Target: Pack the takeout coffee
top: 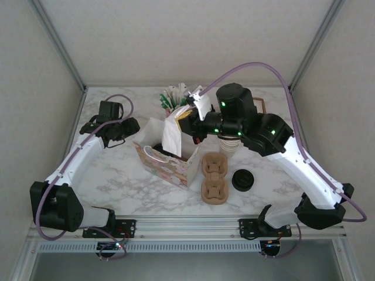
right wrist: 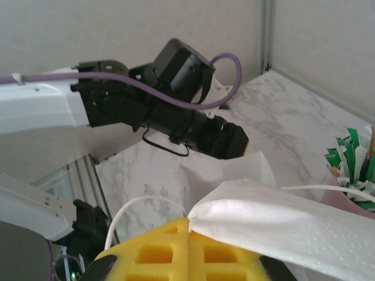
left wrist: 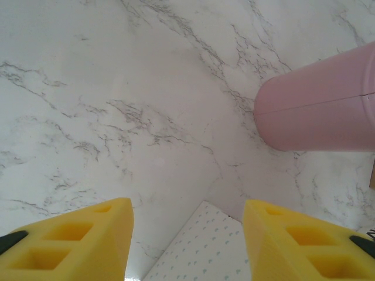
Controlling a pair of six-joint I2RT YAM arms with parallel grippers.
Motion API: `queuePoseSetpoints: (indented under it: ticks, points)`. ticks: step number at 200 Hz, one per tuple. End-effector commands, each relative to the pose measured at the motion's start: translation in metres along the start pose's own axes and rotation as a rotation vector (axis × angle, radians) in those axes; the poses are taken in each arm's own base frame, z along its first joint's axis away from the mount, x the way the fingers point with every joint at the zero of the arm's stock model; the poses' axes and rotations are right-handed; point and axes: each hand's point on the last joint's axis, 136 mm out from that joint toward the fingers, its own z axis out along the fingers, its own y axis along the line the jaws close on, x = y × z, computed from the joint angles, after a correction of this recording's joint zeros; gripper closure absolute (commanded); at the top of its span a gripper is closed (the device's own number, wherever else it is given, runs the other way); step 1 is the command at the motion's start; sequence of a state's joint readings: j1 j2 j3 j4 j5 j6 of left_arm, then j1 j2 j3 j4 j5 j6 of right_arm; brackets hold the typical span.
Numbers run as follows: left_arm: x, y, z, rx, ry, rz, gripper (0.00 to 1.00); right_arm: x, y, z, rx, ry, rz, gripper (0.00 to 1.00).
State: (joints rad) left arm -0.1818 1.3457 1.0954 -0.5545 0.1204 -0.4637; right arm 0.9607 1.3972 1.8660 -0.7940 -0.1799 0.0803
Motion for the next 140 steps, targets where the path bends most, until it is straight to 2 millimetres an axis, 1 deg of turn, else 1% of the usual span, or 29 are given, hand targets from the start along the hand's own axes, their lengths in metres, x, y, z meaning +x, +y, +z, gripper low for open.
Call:
queuePoseSetpoints:
  ticks: [1, 35, 60, 88, 103, 117, 128, 140]
  points:
    - [0.006, 0.001, -0.003, -0.006, 0.003, 0.006, 0.48, 0.011, 0.010, 0.008, -0.037, 0.075, -0.049, 1.00]
    - [0.006, 0.001, -0.003, -0.008, 0.003, 0.008, 0.48, 0.026, 0.031, 0.025, -0.136, 0.166, -0.088, 1.00]
    - [0.007, 0.002, -0.002, -0.009, 0.004, 0.008, 0.48, 0.034, 0.044, 0.032, -0.217, 0.205, -0.092, 1.00]
    - [0.007, 0.002, -0.001, -0.012, 0.005, 0.010, 0.48, 0.034, 0.058, 0.037, -0.303, 0.204, -0.079, 1.00]
    - [0.007, 0.002, -0.001, -0.011, 0.005, 0.011, 0.48, 0.032, 0.060, 0.039, -0.313, 0.192, -0.068, 1.00]
    - [0.007, 0.002, -0.001, -0.012, 0.006, 0.010, 0.48, 0.029, 0.056, 0.043, -0.292, 0.183, -0.049, 1.00]
    - [0.007, 0.002, -0.001, -0.011, 0.006, 0.011, 0.48, 0.030, 0.050, 0.046, -0.256, 0.192, -0.038, 1.00]
    - [0.007, 0.002, -0.001, -0.012, 0.007, 0.011, 0.48, 0.036, 0.038, 0.051, -0.194, 0.215, -0.026, 1.00]
